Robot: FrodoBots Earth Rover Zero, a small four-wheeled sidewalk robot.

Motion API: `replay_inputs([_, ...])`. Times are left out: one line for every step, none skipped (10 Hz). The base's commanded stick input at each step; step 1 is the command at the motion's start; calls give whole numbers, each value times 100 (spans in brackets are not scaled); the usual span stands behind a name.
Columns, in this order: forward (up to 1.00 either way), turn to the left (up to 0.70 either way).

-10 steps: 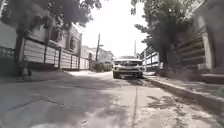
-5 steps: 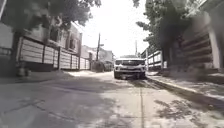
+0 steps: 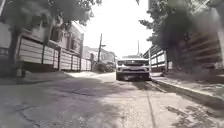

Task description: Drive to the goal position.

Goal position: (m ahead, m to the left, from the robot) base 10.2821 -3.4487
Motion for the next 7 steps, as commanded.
replay_inputs([70,35])
replay_inputs([70,35])
replay_inputs([70,35])
replay_inputs([70,35])
replay_inputs([70,35])
replay_inputs([70,21])
replay_inputs([70,0])
